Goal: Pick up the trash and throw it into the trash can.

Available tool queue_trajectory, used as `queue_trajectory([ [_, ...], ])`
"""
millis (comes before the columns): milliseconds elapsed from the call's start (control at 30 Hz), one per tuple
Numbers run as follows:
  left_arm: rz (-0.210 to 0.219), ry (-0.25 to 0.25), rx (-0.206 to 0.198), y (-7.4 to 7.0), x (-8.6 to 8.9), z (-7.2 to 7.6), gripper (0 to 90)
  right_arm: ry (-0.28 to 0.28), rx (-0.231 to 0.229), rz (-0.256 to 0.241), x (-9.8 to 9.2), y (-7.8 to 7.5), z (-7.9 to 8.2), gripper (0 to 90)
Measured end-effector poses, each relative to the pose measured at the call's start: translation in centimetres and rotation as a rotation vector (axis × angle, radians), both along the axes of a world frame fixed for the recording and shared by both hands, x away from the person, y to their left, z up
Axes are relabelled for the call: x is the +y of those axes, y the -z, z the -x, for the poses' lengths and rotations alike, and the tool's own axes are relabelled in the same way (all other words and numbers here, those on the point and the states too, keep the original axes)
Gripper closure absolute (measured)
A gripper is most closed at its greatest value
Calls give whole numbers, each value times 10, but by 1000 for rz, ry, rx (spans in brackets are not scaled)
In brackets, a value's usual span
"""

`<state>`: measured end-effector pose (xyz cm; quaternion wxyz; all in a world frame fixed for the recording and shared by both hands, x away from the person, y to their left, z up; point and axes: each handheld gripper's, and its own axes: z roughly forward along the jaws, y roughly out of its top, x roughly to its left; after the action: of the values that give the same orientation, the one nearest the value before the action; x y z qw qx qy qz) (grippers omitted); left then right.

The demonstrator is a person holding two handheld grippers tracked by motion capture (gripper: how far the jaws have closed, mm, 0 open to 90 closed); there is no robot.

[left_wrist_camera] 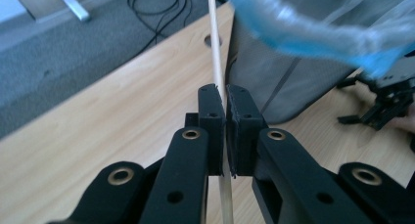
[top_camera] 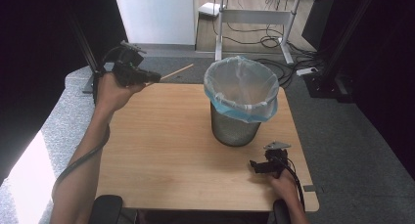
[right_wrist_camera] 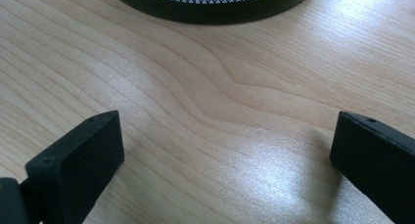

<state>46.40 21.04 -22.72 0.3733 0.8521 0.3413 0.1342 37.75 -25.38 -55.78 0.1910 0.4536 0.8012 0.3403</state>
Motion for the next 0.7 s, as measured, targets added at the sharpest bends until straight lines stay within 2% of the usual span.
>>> queue_trajectory([
  [133,12,44,-24,-15,-22,3,862,0,1,0,0,0,0,0],
  [267,7,97,-21,-20,-51,1,862,-1,0,0,0,0,0,0],
  [467,-10,166,8,-11,-97,-11,862,-2,-1,-2,0,0,0,0],
  [700,-22,201,43,8,-137,-26,860,-5,-1,-1,0,0,0,0],
])
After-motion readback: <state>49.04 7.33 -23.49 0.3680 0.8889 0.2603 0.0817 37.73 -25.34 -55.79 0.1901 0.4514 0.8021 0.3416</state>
